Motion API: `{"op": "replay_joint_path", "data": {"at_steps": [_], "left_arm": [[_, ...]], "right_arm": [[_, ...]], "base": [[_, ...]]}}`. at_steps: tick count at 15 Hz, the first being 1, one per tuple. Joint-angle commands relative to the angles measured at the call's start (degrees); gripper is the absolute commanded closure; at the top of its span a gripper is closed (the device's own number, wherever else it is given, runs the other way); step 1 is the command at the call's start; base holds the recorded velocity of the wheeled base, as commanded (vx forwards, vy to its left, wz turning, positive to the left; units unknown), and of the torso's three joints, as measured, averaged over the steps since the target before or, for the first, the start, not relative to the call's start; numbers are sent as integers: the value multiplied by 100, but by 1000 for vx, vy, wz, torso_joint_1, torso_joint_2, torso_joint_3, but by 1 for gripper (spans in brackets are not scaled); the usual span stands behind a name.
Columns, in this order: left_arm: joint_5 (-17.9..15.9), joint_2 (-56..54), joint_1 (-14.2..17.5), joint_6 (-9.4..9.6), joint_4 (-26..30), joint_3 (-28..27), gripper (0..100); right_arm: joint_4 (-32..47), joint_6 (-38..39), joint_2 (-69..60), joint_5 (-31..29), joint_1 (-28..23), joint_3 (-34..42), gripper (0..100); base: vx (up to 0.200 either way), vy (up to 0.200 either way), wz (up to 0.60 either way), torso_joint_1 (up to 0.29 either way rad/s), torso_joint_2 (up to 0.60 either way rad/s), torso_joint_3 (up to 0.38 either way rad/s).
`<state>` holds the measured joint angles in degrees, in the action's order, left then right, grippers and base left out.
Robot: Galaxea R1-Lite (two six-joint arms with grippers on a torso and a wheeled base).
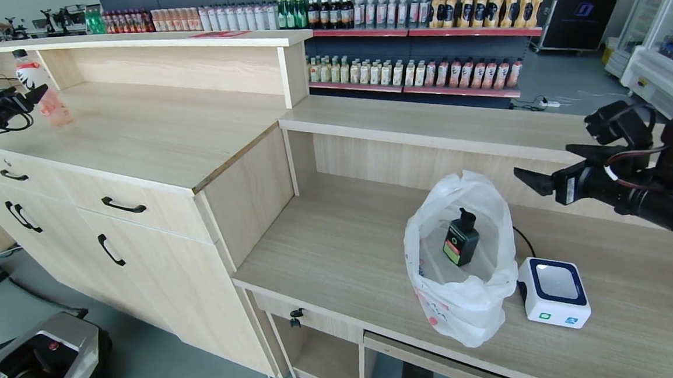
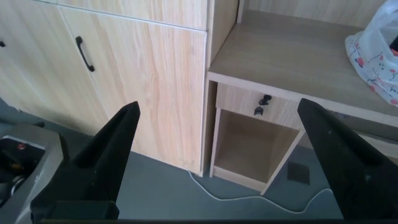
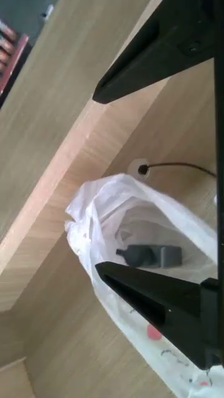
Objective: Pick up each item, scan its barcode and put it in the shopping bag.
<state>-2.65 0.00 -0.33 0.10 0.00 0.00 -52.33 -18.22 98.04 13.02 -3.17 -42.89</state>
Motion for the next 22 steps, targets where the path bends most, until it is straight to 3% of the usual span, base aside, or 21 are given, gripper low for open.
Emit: {"op": "replay_joint_path", "data": {"at_steps": [1, 5, 8, 11, 14, 16, 18, 22], "left_arm": [[-8, 9, -2, -1, 0, 0, 0], [1, 9, -2, -1, 0, 0, 0], [1, 9, -2, -1, 0, 0, 0], [1, 9, -2, -1, 0, 0, 0], [1, 9, -2, -1, 0, 0, 0], [1, 9, -2, -1, 0, 0, 0], [1, 9, -2, -1, 0, 0, 0], [-8, 9, -2, -1, 0, 0, 0]], "right_arm": [[1085, -436, -1735, -63, -1265, 360, 0], [2878, -498, -2175, -397, -3120, 492, 0], [2931, -577, -1894, -370, -3594, 922, 0], [2368, -586, -909, -247, -3691, 1002, 0], [1270, -638, 146, 614, -3594, 931, 0], [751, -902, 515, 693, -3550, 958, 0], [496, -946, 726, 711, -3533, 966, 0], [426, -937, 937, 1528, -3383, 993, 0]], "base": [[0, 0, -600, -12, 2, 7], [0, 0, -600, 6, 1, 4], [0, 0, -600, 2, 1, -1], [0, 0, 0, 0, 0, 0], [0, 0, 0, 0, 0, 0], [0, 0, 0, 0, 0, 0], [0, 0, 0, 0, 0, 0], [0, 0, 0, 0, 0, 0]]}}
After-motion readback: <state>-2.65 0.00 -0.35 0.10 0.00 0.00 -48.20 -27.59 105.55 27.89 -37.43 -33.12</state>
